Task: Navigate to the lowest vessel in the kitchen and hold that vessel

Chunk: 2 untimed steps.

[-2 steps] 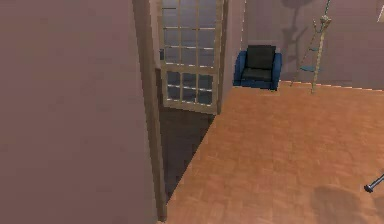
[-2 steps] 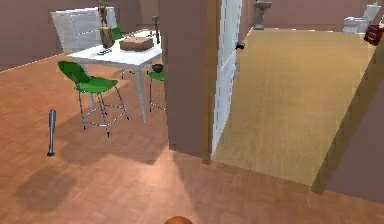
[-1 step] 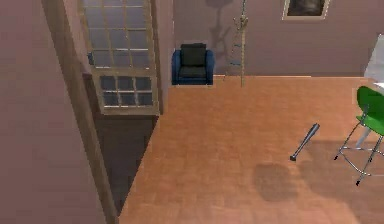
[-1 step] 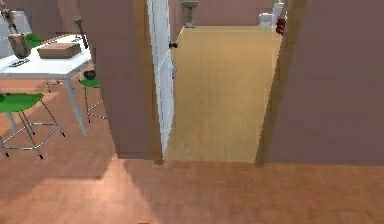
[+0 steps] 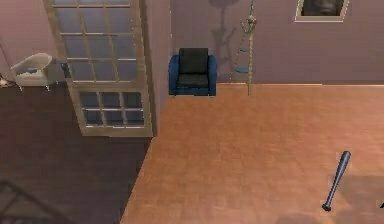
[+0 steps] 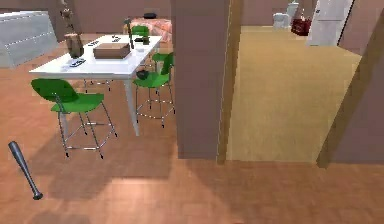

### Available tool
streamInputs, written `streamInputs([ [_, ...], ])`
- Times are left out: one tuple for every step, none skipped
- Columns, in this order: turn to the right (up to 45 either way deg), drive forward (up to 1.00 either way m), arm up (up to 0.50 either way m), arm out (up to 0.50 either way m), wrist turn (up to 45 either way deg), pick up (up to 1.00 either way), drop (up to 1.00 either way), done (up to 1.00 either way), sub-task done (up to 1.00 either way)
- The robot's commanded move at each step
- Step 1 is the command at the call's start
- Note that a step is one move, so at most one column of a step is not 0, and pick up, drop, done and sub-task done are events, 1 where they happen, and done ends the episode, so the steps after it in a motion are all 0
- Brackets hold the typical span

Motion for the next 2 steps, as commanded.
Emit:
streamInputs([
  [45.0,0.00,0.00,0.00,0.0,0.00,0.00,0.00,0.00],
  [0.0,0.65,0.00,0.00,0.0,0.00,0.00,0.00,0.00],
])
